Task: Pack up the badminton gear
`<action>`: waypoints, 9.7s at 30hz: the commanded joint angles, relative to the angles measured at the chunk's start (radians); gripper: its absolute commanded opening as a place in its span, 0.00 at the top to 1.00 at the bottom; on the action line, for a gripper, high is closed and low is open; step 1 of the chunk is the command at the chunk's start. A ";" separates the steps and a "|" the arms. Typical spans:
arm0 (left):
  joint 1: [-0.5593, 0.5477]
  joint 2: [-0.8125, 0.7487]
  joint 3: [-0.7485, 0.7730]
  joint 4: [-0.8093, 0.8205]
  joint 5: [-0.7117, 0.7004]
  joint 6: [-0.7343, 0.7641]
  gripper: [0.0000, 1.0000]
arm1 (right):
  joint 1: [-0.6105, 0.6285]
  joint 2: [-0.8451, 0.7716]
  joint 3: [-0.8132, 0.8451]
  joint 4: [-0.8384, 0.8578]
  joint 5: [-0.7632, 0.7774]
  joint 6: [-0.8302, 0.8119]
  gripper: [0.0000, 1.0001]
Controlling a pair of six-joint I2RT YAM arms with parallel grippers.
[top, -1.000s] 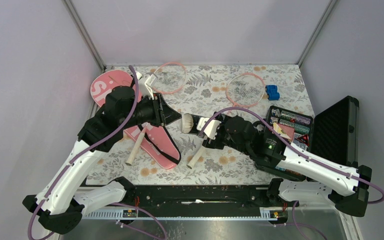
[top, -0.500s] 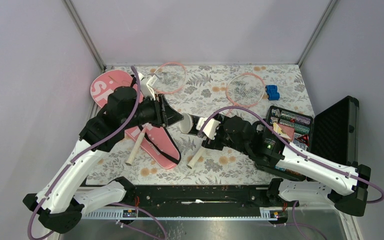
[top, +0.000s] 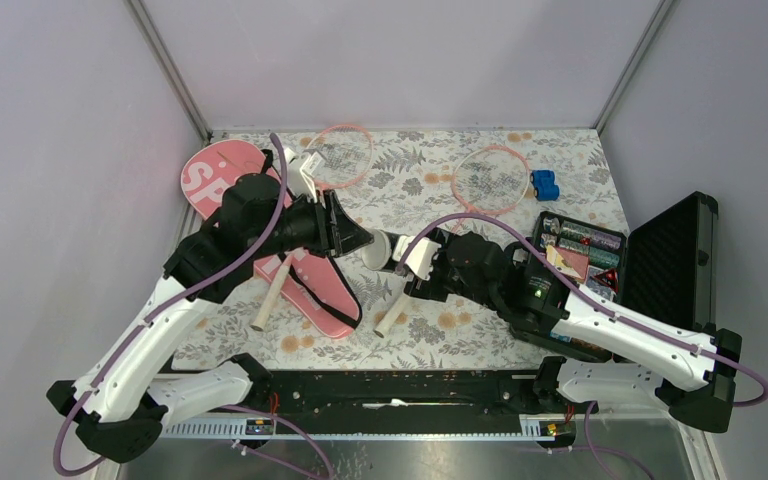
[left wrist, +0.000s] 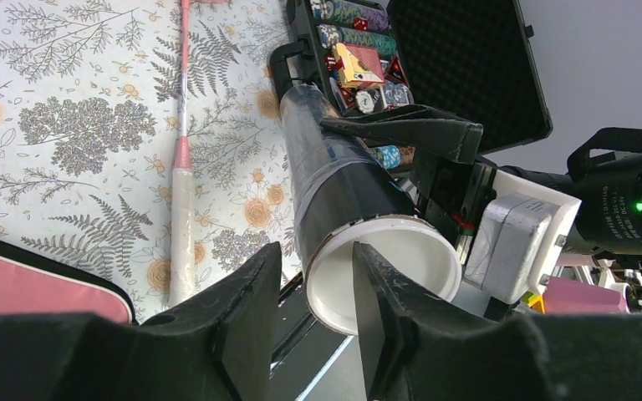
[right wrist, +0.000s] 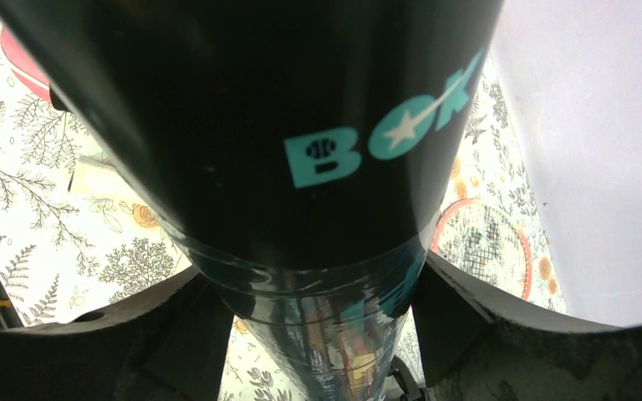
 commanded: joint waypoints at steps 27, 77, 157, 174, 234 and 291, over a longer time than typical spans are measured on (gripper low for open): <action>-0.095 0.092 0.071 -0.129 -0.244 -0.023 0.53 | 0.004 0.049 0.087 0.087 -0.074 -0.057 0.73; -0.099 0.074 -0.134 -0.033 -0.267 -0.051 0.37 | 0.005 -0.062 -0.077 0.472 -0.327 -0.096 0.67; -0.098 -0.157 0.028 -0.025 -0.445 0.127 0.01 | -0.285 0.042 0.209 0.233 -0.289 0.460 0.77; -0.099 -0.314 -0.373 0.112 -0.748 0.366 0.01 | -0.540 0.513 0.531 0.181 -0.395 0.906 0.72; 0.553 0.960 0.163 -0.083 -0.181 0.431 0.38 | -0.826 0.692 0.558 0.070 -0.588 1.160 0.26; 0.480 0.084 -0.303 0.154 0.234 0.072 1.00 | -0.438 0.522 0.204 0.447 -0.643 1.421 0.40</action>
